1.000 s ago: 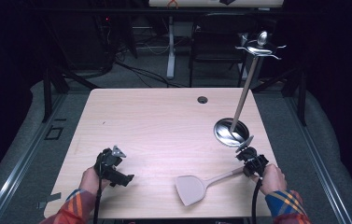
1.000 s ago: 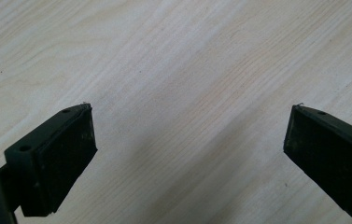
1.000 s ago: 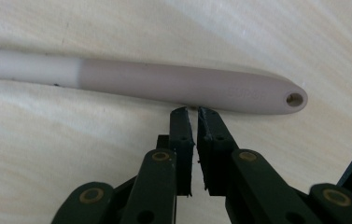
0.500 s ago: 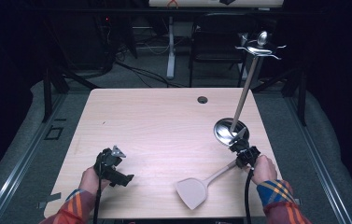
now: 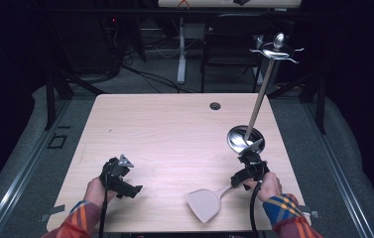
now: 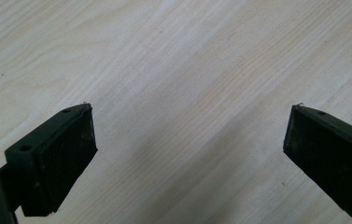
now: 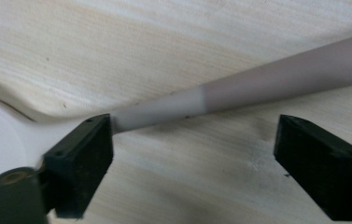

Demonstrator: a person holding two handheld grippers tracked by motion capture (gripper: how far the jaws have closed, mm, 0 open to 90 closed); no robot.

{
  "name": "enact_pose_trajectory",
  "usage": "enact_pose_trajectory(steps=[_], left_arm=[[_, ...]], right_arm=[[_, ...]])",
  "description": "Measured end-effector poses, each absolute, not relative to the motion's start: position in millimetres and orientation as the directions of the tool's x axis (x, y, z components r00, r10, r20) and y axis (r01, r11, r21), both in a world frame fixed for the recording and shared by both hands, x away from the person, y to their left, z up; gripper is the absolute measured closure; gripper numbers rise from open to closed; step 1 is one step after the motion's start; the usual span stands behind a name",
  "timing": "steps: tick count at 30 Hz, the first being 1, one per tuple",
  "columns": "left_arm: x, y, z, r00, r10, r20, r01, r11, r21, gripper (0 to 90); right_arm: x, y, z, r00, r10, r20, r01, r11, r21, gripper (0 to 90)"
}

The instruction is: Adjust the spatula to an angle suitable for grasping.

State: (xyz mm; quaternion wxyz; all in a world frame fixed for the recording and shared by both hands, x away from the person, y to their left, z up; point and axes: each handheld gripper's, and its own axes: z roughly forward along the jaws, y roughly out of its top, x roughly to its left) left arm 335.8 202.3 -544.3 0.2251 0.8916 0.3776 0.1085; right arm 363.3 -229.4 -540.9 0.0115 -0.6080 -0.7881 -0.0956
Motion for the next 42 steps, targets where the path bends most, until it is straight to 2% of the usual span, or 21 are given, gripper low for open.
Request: enact_pose_trajectory(steps=[8,25,28,32,36,37,39,40,42], left_arm=[[336,202,-545,0.691,0.723,0.024,0.625,-0.613,0.483,2.3],[336,202,-544,0.692,0.722,0.026,0.623,-0.615,0.483,2.3],[336,203,-544,0.692,0.722,0.021,0.625,-0.614,0.482,2.3],[336,203,-544,0.692,0.721,0.021,0.625,-0.614,0.483,2.3],[336,203,-544,0.693,0.721,0.023,0.623,-0.614,0.484,2.3],[336,203,-544,0.693,0.721,0.023,0.623,-0.614,0.484,2.3],[336,203,-544,0.692,0.721,0.024,0.623,-0.614,0.484,2.3],[336,202,-544,0.692,0.722,0.024,0.624,-0.614,0.483,2.3],[336,202,-544,0.692,0.721,0.024,0.624,-0.614,0.483,2.3]], right_arm=[[370,-226,-543,-0.235,0.961,0.145,0.967,0.216,0.133,0.9],[377,-208,-554,-0.216,0.971,0.1,0.965,0.196,0.176,0.4],[377,-206,-551,-0.241,0.967,0.083,0.962,0.227,0.149,3.2],[374,-204,-551,-0.239,0.966,0.101,0.957,0.216,0.193,8.9],[373,-200,-546,-0.26,0.962,0.087,0.955,0.242,0.174,13.9],[372,-199,-550,-0.242,0.965,0.101,0.952,0.217,0.214,14.3],[374,-201,-544,-0.286,0.955,0.078,0.949,0.272,0.159,15.3],[372,-199,-548,-0.253,0.962,0.1,0.952,0.229,0.205,16.2],[371,-197,-545,-0.274,0.957,0.097,0.948,0.252,0.195,20.1]])
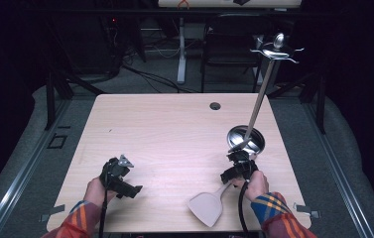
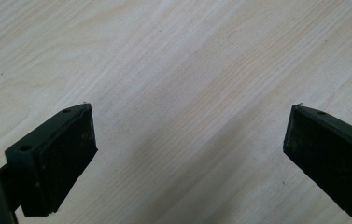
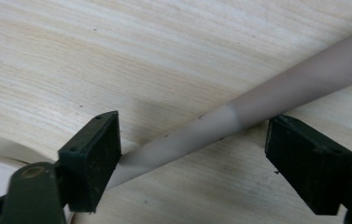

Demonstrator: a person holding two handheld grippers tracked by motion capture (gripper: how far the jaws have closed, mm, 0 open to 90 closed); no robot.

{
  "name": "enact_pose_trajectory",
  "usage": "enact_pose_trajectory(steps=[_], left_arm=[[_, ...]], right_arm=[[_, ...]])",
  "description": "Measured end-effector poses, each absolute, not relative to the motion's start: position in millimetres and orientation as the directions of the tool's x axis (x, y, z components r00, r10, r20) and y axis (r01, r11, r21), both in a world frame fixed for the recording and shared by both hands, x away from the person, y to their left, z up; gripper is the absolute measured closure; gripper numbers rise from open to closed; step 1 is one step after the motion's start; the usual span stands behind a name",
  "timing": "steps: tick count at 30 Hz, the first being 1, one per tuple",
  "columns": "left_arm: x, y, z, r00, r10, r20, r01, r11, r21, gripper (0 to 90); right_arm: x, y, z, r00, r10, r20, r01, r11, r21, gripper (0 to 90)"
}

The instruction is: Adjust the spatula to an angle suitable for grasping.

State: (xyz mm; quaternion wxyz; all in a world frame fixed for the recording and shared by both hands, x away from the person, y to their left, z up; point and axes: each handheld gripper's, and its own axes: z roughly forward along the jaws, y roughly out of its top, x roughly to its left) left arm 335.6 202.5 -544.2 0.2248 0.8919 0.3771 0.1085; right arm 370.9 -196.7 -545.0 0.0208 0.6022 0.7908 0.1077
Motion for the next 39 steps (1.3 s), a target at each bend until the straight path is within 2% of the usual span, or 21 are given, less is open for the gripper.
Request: enact_pose_trajectory(steps=[9,13,16,22,24,25,26,39], left_arm=[[336,202,-544,0.692,0.722,0.021,0.626,-0.613,0.482,2.3],[336,202,-544,0.693,0.721,0.022,0.625,-0.615,0.481,2.3],[336,202,-544,0.692,0.721,0.024,0.624,-0.615,0.481,2.3],[336,203,-544,0.693,0.721,0.021,0.624,-0.615,0.482,2.4],[336,203,-544,0.693,0.72,0.022,0.624,-0.615,0.482,2.4],[336,203,-544,0.693,0.72,0.022,0.624,-0.615,0.482,2.4],[336,203,-544,0.692,0.721,0.022,0.624,-0.614,0.484,2.4],[336,203,-544,0.691,0.722,0.025,0.623,-0.614,0.484,2.4]], right_arm=[[368,-190,-543,-0.305,0.949,0.083,0.933,0.281,0.226,23.4],[367,-185,-541,-0.346,0.935,0.082,0.917,0.318,0.239,29.3],[365,-176,-540,-0.4,0.914,0.076,0.888,0.365,0.278,36.8],[365,-165,-540,-0.478,0.876,0.06,0.848,0.443,0.29,45.7],[364,-163,-540,-0.49,0.87,0.058,0.84,0.453,0.3,46.1],[366,-162,-536,-0.533,0.846,0.03,0.822,0.509,0.256,47.0],[365,-157,-539,-0.537,0.843,0.035,0.811,0.504,0.299,49.0],[361,-142,-536,-0.669,0.743,-0.012,0.704,0.639,0.311,57.4]])
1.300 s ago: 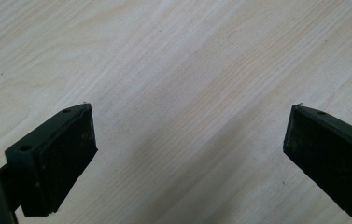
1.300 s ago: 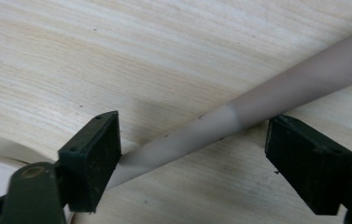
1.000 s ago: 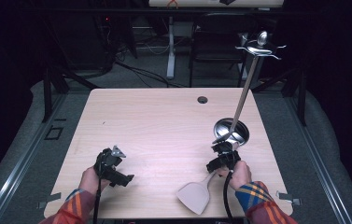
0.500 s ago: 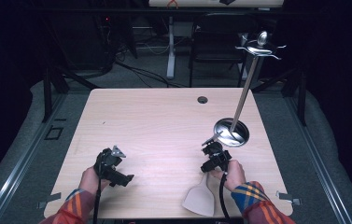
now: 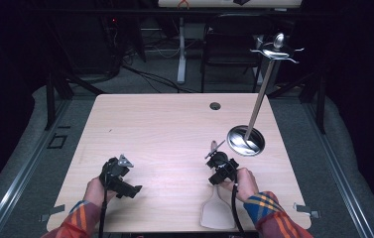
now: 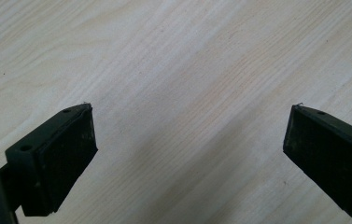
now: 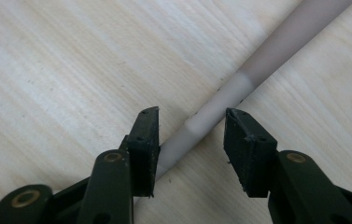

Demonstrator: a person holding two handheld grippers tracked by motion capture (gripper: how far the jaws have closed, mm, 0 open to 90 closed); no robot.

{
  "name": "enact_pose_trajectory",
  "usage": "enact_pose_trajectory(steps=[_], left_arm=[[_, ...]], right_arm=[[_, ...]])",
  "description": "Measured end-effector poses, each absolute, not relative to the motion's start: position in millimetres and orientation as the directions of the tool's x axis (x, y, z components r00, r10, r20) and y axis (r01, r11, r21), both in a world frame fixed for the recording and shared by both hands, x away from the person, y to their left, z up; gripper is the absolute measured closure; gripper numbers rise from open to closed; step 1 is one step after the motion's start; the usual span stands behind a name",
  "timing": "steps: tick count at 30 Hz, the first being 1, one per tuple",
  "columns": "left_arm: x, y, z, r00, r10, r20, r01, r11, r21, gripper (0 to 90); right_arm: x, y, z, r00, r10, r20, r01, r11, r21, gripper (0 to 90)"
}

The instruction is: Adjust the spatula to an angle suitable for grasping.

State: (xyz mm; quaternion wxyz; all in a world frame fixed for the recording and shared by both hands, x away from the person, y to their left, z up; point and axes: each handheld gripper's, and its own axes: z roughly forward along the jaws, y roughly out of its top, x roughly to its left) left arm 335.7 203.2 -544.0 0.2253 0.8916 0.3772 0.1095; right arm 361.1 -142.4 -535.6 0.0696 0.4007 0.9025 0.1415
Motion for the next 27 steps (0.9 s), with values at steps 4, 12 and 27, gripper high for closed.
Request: enact_pose_trajectory(steps=[4,12,27], left_arm=[[336,203,-544,0.692,0.722,0.025,0.623,-0.614,0.484,2.4],[336,204,-544,0.691,0.722,0.023,0.624,-0.613,0.485,2.4],[336,204,-544,0.692,0.721,0.021,0.623,-0.611,0.488,2.4]], right_arm=[[360,-136,-534,-0.727,0.686,-0.039,0.643,0.7,0.311,62.1],[358,-134,-533,-0.679,0.734,0.003,0.707,0.653,0.27,54.2],[353,-129,-534,-0.717,0.697,-0.022,0.675,0.702,0.226,66.3]])
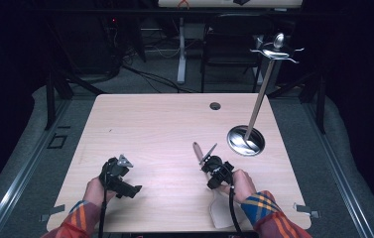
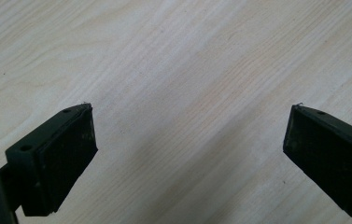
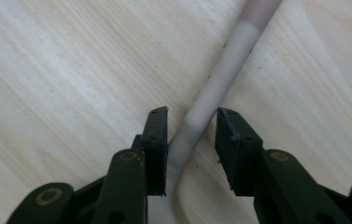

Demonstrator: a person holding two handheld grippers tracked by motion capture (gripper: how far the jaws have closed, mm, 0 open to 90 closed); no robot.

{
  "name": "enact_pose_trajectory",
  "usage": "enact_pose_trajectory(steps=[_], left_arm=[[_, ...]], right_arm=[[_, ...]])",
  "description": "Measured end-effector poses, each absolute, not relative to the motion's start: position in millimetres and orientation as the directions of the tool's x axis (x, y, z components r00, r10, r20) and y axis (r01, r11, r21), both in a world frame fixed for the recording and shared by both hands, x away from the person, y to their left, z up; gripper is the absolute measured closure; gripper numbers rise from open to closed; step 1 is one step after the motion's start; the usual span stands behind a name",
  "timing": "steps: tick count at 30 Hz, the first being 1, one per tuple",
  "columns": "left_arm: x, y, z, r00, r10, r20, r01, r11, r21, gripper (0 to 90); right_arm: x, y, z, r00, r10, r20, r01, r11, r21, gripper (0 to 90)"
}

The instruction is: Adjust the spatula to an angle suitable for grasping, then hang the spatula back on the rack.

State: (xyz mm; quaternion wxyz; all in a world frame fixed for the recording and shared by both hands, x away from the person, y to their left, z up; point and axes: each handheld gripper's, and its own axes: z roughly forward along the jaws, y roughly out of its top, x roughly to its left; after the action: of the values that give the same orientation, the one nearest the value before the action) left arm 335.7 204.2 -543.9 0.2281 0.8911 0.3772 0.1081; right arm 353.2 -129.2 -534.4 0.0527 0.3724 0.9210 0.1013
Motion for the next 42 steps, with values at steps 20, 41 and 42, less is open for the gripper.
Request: enact_pose_trajectory(steps=[20,41,42], left_arm=[[338,202,-545,0.693,0.72,0.022,0.623,-0.614,0.484,2.5],[337,201,-545,0.695,0.718,0.024,0.622,-0.618,0.481,2.7],[337,200,-544,0.695,0.718,0.025,0.621,-0.618,0.482,2.7]], right_arm=[[365,-141,-536,-0.643,0.766,-0.001,0.746,0.626,0.229,72.0],[365,-138,-535,-0.648,0.759,-0.055,0.736,0.643,0.211,76.1],[364,-138,-536,-0.645,0.762,-0.055,0.737,0.639,0.219,75.9]])
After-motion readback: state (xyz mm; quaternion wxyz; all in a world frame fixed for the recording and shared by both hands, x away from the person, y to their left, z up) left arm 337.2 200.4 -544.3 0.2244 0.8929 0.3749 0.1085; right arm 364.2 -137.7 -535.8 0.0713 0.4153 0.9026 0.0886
